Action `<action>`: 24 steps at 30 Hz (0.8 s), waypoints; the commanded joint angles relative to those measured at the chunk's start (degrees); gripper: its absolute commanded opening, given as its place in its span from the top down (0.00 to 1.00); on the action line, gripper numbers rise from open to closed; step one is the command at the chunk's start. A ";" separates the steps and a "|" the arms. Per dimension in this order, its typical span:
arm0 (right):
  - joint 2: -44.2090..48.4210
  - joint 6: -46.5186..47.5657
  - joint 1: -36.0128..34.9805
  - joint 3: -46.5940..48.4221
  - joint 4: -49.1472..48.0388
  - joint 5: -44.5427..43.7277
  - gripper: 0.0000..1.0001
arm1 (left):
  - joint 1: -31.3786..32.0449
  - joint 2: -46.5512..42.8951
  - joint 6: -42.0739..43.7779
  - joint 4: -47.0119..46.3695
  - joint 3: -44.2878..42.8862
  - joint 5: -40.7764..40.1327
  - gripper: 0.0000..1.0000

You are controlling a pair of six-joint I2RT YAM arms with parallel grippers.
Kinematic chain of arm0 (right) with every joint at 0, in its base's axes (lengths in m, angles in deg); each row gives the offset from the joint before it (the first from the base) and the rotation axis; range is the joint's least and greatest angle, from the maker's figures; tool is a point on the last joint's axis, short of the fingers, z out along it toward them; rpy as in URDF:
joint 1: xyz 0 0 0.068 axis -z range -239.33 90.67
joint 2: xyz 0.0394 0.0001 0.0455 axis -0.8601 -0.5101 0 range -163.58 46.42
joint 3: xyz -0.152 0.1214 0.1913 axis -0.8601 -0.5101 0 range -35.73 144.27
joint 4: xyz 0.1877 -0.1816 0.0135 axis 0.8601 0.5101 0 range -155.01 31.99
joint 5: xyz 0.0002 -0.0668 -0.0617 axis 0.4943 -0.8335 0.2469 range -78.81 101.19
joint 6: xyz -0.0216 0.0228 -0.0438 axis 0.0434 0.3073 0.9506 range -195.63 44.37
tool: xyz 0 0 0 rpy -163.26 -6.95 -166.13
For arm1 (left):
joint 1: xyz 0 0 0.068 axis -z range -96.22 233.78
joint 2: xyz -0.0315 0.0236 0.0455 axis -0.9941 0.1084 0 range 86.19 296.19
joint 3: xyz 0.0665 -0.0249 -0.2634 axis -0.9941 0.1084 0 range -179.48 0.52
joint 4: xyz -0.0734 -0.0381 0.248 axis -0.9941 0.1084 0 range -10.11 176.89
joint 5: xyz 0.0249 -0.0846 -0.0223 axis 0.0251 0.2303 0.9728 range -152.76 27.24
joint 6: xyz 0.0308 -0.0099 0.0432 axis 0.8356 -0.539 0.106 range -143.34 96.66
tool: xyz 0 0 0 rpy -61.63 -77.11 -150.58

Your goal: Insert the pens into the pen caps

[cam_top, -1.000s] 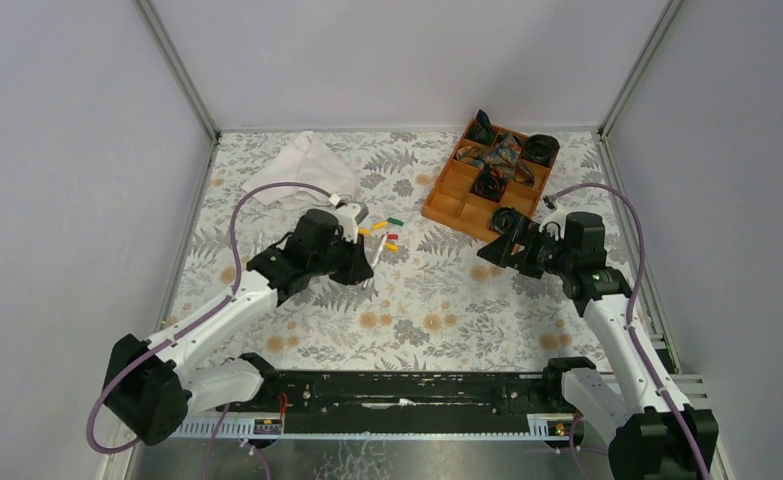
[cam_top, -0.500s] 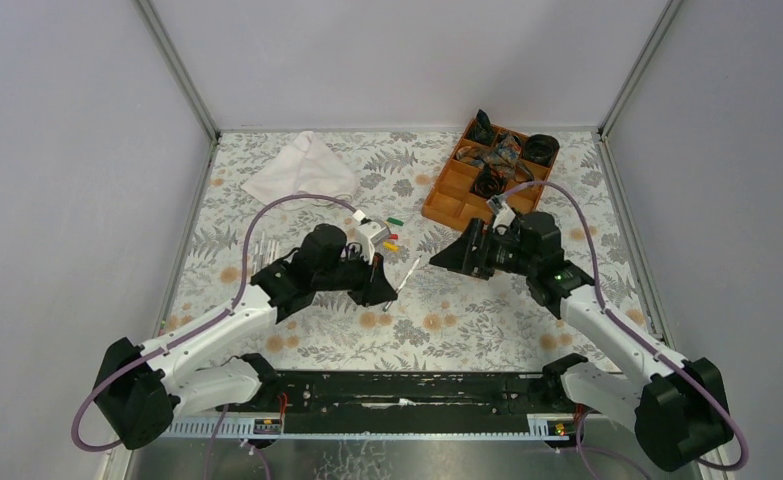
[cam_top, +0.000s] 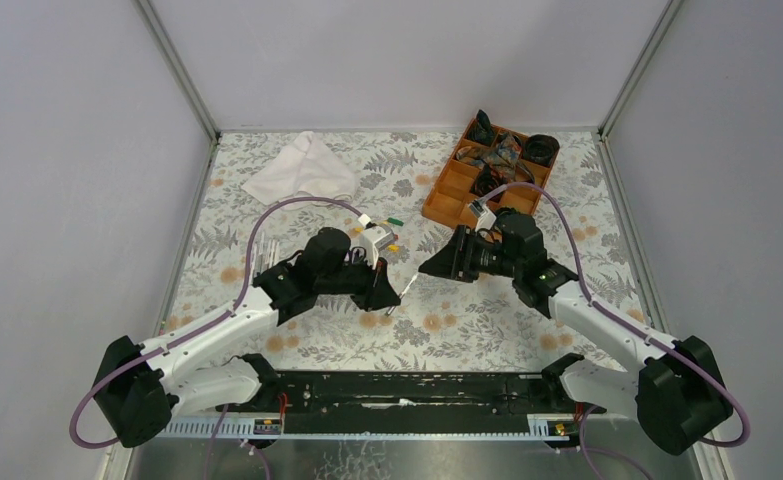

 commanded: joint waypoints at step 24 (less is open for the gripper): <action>-3.05 -1.21 -3.17 4.41 -6.34 2.56 1.00 | 1.79 0.54 0.97 -1.92 -0.50 -1.88 0.52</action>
